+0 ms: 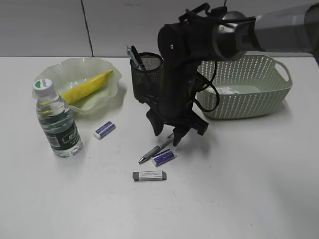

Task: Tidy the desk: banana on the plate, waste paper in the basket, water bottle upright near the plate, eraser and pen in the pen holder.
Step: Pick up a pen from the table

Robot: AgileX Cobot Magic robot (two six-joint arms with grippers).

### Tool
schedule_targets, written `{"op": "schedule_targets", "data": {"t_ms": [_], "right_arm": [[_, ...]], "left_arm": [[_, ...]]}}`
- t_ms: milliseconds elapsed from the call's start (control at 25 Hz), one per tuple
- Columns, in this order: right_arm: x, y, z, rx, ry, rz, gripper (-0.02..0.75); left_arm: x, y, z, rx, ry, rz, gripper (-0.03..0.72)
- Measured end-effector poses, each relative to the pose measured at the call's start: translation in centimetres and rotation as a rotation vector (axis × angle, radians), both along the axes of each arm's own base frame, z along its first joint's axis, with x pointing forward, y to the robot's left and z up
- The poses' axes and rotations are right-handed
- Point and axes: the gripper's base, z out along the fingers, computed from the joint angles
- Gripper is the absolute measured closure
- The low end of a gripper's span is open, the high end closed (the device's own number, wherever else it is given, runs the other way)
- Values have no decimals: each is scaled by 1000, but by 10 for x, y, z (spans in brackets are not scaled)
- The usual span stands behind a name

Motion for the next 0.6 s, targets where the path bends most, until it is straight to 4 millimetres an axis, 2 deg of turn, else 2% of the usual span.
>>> {"op": "schedule_targets", "data": {"t_ms": [320,600], "right_arm": [[8,-2,-20,2,-18,-15,340],[10,-2,-20,5,-34,-12,535]], "left_arm": [[0,0,0,0,-1,0,379],[0,0,0,0,-1,0,379]]}}
